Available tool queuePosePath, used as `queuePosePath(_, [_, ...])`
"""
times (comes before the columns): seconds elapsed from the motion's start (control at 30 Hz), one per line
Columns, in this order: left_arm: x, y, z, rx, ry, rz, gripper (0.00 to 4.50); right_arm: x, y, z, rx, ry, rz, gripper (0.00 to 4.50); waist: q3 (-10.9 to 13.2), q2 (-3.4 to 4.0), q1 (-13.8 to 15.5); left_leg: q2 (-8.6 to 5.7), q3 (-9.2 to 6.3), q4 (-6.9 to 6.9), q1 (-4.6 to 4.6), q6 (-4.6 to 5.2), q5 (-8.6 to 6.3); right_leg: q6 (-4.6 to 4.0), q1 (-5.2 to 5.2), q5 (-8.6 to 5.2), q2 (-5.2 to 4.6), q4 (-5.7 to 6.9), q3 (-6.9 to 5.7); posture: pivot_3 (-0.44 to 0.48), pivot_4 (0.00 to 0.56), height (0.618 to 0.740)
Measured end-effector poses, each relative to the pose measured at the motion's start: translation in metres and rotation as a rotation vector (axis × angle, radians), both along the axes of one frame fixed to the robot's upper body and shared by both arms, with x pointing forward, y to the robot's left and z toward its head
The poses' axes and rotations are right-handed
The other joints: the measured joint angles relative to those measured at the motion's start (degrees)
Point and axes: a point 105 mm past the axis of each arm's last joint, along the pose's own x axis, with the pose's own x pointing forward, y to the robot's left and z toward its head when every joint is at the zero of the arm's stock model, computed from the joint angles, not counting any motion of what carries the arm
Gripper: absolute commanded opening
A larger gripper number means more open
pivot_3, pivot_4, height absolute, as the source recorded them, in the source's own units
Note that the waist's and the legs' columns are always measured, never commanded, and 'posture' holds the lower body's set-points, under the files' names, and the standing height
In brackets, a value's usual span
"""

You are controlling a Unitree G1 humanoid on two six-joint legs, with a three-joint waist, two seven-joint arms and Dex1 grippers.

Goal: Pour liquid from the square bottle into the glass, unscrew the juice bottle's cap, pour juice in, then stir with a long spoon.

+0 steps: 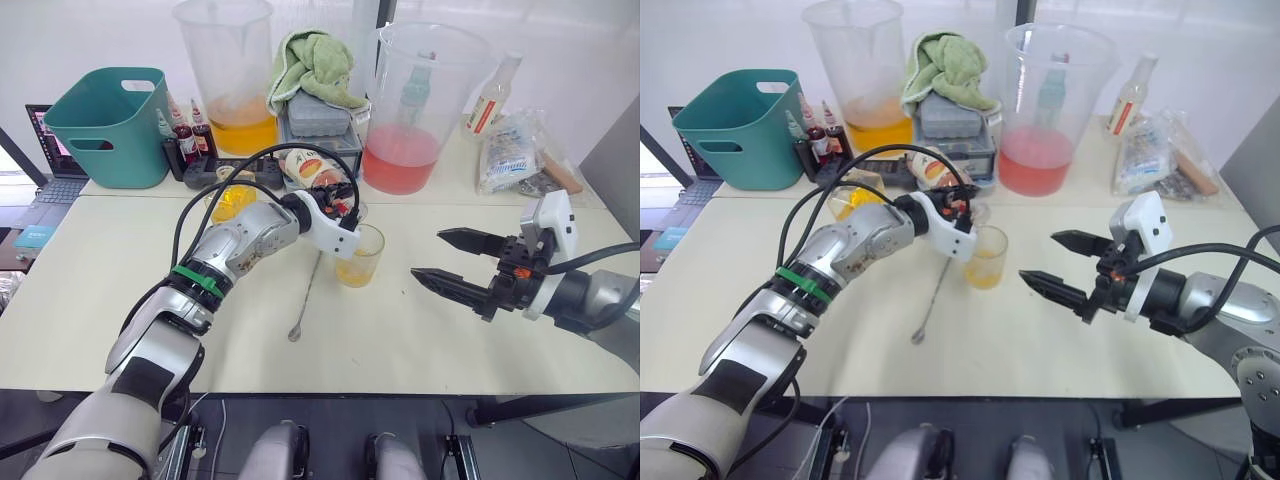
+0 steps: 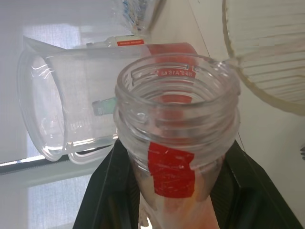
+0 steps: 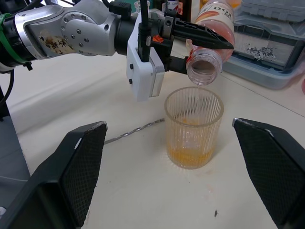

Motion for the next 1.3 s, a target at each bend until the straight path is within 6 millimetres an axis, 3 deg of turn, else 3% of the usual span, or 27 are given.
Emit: queuePosePath(1.3, [-0.0054,-0.0036,0.0035,0.068,-0.077,-0.024,1.42,0.0026,-0.0007,-0.0034,-0.002,0.010,0.004,4.48,0.00,0.00,-0.02,-0.02,0.01,0.02,0.00,-0.15,0.09,0.00,0.01,0.00,0.00,0.02,0.00,0.000,0.150,0.740])
